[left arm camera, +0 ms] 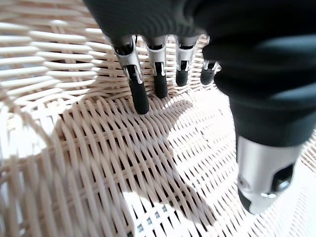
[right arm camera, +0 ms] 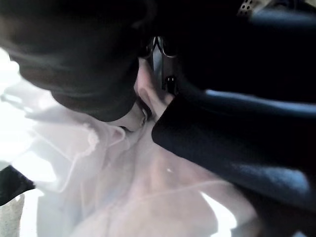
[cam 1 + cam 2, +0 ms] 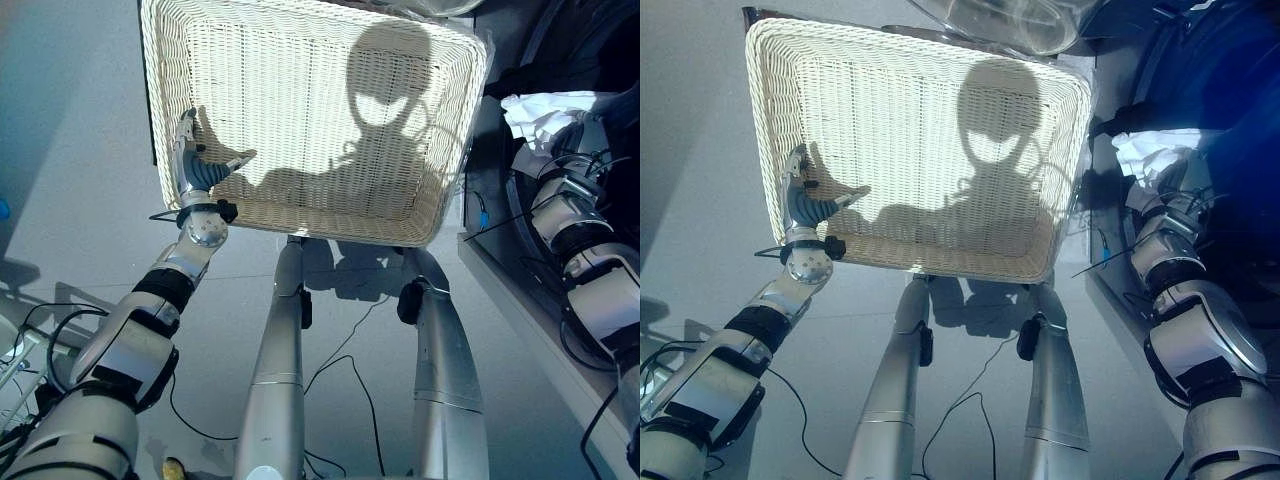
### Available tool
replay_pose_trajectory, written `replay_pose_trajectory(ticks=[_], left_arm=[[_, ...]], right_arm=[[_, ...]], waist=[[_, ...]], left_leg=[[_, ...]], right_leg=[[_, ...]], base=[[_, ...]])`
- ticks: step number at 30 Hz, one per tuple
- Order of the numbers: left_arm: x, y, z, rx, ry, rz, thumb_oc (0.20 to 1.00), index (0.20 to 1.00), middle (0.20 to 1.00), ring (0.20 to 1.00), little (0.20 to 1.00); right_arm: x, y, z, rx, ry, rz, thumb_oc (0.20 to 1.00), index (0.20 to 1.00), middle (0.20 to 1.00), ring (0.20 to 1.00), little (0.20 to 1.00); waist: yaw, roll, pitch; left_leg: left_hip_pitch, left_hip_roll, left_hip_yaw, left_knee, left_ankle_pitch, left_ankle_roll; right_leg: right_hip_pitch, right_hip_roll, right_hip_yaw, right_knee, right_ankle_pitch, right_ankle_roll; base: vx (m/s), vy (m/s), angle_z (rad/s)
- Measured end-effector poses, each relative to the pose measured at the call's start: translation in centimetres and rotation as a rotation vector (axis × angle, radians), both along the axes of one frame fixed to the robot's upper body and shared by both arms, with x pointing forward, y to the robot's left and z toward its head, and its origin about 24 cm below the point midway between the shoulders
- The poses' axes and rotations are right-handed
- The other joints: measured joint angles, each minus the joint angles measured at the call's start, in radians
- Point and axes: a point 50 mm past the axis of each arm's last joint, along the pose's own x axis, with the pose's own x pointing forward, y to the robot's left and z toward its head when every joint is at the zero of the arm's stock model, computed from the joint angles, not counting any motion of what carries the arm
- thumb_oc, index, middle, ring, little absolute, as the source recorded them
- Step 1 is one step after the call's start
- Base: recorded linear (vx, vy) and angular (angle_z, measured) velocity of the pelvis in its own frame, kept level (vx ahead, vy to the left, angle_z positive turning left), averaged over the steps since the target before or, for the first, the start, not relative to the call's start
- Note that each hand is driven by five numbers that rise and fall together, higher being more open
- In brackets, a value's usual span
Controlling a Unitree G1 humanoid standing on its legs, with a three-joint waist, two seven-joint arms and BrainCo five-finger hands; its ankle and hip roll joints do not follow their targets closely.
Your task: Put the clothes into the washing machine.
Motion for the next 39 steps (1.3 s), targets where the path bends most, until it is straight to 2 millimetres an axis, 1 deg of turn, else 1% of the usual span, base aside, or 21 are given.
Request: replay_pose_trajectory(ticks=[9,11,12,13,15,16,17,18,19,20,22,23,25,27,31,32,33,34,37,39], left_arm=[[-0.1,-0.1,0.2,-0.002,-0.02,-0.015,1.0,1.0,1.0,1.0,1.0],[-0.1,0.0,0.2,-0.003,-0.02,-0.015,1.0,1.0,1.0,1.0,1.0],[-0.1,0.0,0.3,-0.006,-0.02,-0.016,1.0,1.0,1.0,1.0,1.0],[-0.2,0.1,0.3,-0.013,-0.021,-0.018,1.0,1.0,1.0,1.0,1.0],[-0.2,0.1,0.2,-0.018,-0.021,-0.027,1.0,1.0,1.0,1.0,1.0],[-0.4,0.1,0.1,-0.023,-0.024,-0.037,1.0,1.0,1.0,1.0,1.0],[-0.5,0.0,-0.1,-0.024,-0.024,-0.047,1.0,1.0,1.0,1.0,1.0],[-0.7,0.0,-0.3,-0.028,-0.027,-0.052,1.0,1.0,1.0,1.0,1.0],[-0.9,0.1,-0.4,-0.029,-0.027,-0.053,1.0,1.0,1.0,1.0,1.0],[-1.1,0.6,-0.5,-0.026,-0.027,-0.048,1.0,1.0,1.0,1.0,1.0],[-1.4,1.1,-0.8,-0.024,-0.022,-0.036,1.0,1.0,1.0,1.0,1.0],[-1.4,0.8,-0.6,-0.029,-0.027,-0.046,1.0,1.0,1.0,1.0,1.0],[-1.4,1.2,-0.5,-0.021,-0.02,-0.042,1.0,1.0,1.0,1.0,1.0],[-1.4,1.5,-0.4,-0.019,-0.013,-0.049,1.0,1.0,1.0,1.0,1.0],[-1.4,2.0,-0.1,-0.001,-0.001,-0.062,1.0,1.0,1.0,1.0,1.0],[-1.4,2.0,-0.1,-0.015,0.0,-0.072,1.0,1.0,1.0,1.0,1.0],[-1.3,2.0,0.2,-0.02,-0.006,-0.079,1.0,1.0,1.0,1.0,1.0],[-1.3,2.1,0.0,-0.02,0.004,-0.075,1.0,1.0,1.0,1.0,1.0],[-1.1,2.3,0.2,-0.028,0.015,-0.08,1.0,1.0,1.0,1.0,1.0],[-1.0,2.4,0.0,-0.035,0.027,-0.077,1.0,1.0,1.0,1.0,1.0]], right_arm=[[-0.1,-0.1,0.0,0.015,-0.013,-0.003,0.2,0.2,0.2,0.2,0.2],[-0.2,-0.3,-0.2,0.12,-0.07,0.001,0.2,0.2,0.2,0.2,0.2],[-0.2,-0.5,-0.1,0.185,-0.111,0.001,0.2,0.2,0.2,0.2,0.2],[-0.5,-0.9,-0.2,0.322,-0.193,-0.011,0.2,0.2,0.2,0.2,0.2],[-1.1,-1.8,-0.3,0.521,-0.341,-0.043,0.2,0.2,0.2,0.2,0.2],[-1.8,-2.8,-0.5,0.646,-0.451,-0.075,0.2,0.2,0.2,0.2,0.2],[-2.5,-3.8,-0.8,0.732,-0.533,-0.112,0.2,0.2,0.2,0.2,0.2],[-3.4,-4.8,-1.1,0.814,-0.63,-0.148,0.2,0.2,0.2,0.2,0.2],[-3.9,-5.5,-1.3,0.858,-0.687,-0.172,0.2,0.2,0.2,0.2,0.2],[-5.3,-7.0,-1.8,0.948,-0.816,-0.239,0.2,0.2,0.2,0.2,0.2],[-6.4,-8.1,-1.7,1.011,-0.963,-0.311,0.2,0.2,0.2,0.2,0.2],[-6.6,-8.1,-1.6,1.065,-1.047,-0.316,0.2,0.2,0.2,0.2,0.2],[-6.9,-8.2,-0.8,1.067,-1.14,-0.304,0.2,0.2,0.2,0.2,0.2],[-7.0,-8.1,-0.4,1.056,-1.18,-0.297,0.2,0.2,0.2,0.2,0.2],[-6.9,-8.0,0.2,1.055,-1.205,-0.279,0.2,0.2,0.2,0.2,0.2],[-6.8,-8.0,0.2,1.059,-1.198,-0.266,0.454,0.454,0.454,0.454,0.454],[-6.6,-8.0,0.3,1.064,-1.186,-0.246,0.875,0.875,0.875,0.875,0.875],[-6.4,-7.9,0.4,1.058,-1.156,-0.215,1.0,1.0,1.0,1.0,1.0],[-5.7,-7.5,0.5,1.038,-1.069,-0.144,1.0,1.0,1.0,1.0,1.0],[-5.0,-7.0,0.4,0.971,-0.929,-0.096,1.0,1.0,1.0,1.0,1.0]], waist=[[0.001,0.0,0.0],[0.0,0.0,0.0],[0.001,0.0,0.0],[0.0,0.0,0.0],[-0.001,0.0,0.0],[-0.002,0.0,0.0],[-0.001,-0.001,0.0],[-0.005,-0.001,0.0],[-0.006,-0.001,0.001],[-0.016,-0.002,0.001],[-0.03,-0.003,0.001],[-0.026,-0.004,0.002],[-0.033,-0.006,0.003],[-0.035,-0.01,0.005],[-0.044,-0.013,0.005],[-0.044,-0.013,0.005],[-0.047,-0.013,0.005],[-0.05,-0.013,0.006],[-0.054,-0.013,0.006],[-0.058,-0.013,0.005]], left_leg=[[-0.007,0.001,-0.002,-0.007,0.0,0.0],[-0.007,0.001,-0.002,-0.006,0.0,0.0],[-0.007,0.001,-0.002,-0.006,0.0,0.0],[-0.007,0.001,-0.002,-0.005,0.0,0.0],[-0.007,0.001,-0.002,-0.004,0.0,0.0],[-0.007,0.002,-0.003,-0.003,0.0,0.0],[-0.007,0.001,-0.003,-0.001,0.0,0.0],[-0.006,0.001,-0.005,0.0,0.0,0.0],[-0.006,0.002,-0.007,0.001,0.0,0.0],[-0.005,0.005,-0.013,0.003,0.0,0.0],[0.001,0.007,-0.023,0.005,0.0,0.001],[0.005,0.007,-0.023,0.004,0.0,0.001],[0.011,0.008,-0.027,0.004,0.0,0.001],[0.012,0.008,-0.026,0.004,-0.002,0.004],[0.013,0.006,-0.025,0.007,0.0,0.009],[0.014,0.006,-0.025,0.007,0.0,0.01],[0.014,0.004,-0.025,0.007,0.001,0.011],[0.014,0.003,-0.026,0.007,0.002,0.012],[0.021,0.002,-0.026,0.007,0.002,0.013],[0.028,0.002,-0.026,0.005,0.002,0.015]], right_leg=[[-0.008,0.0,-0.003,-0.001,0.0,0.0],[-0.008,0.0,-0.003,-0.001,0.0,0.0],[-0.008,0.0,-0.002,-0.001,0.0,0.0],[-0.008,0.0,-0.002,-0.001,0.0,0.0],[-0.005,0.0,-0.002,-0.003,0.0,0.0],[-0.001,0.0,-0.003,-0.005,0.0,0.0],[0.002,0.0,-0.005,-0.008,0.0,0.0],[0.008,-0.001,-0.01,-0.01,0.0,0.0],[0.012,0.0,-0.013,-0.015,0.002,0.0],[0.024,0.002,-0.02,-0.024,0.006,-0.004],[0.043,0.005,-0.027,-0.037,0.01,-0.003],[0.049,0.007,-0.027,-0.041,0.012,-0.003],[0.063,0.008,-0.03,-0.055,0.019,-0.001],[0.074,0.011,-0.029,-0.079,0.035,0.002],[0.087,0.011,-0.028,-0.103,0.051,0.006],[0.093,0.012,-0.028,-0.112,0.057,0.007],[0.093,0.011,-0.028,-0.113,0.059,0.008],[0.095,0.01,-0.028,-0.113,0.06,0.009],[0.103,0.009,-0.029,-0.115,0.061,0.01],[0.11,0.01,-0.029,-0.119,0.058,0.016]], base=[[0.0,0.0,0.0],[0.0,0.0,0.0],[0.0,0.0,0.0],[0.0,0.0,0.0],[0.0,0.0,0.0],[0.0,0.0,0.0],[0.0,0.0,0.0],[0.0,0.0,0.0],[0.01,-0.031,0.03],[0.01,-0.034,0.04],[0.0,-0.044,0.04],[-0.01,-0.03,0.01],[0.0,0.0,0.0],[-0.02,0.008,-0.04],[0.0,-0.001,-0.01],[0.0,0.0,0.0],[0.0,0.0,0.0],[0.0,0.0,0.0],[0.0,0.0,0.0],[0.0,0.0,0.0]])
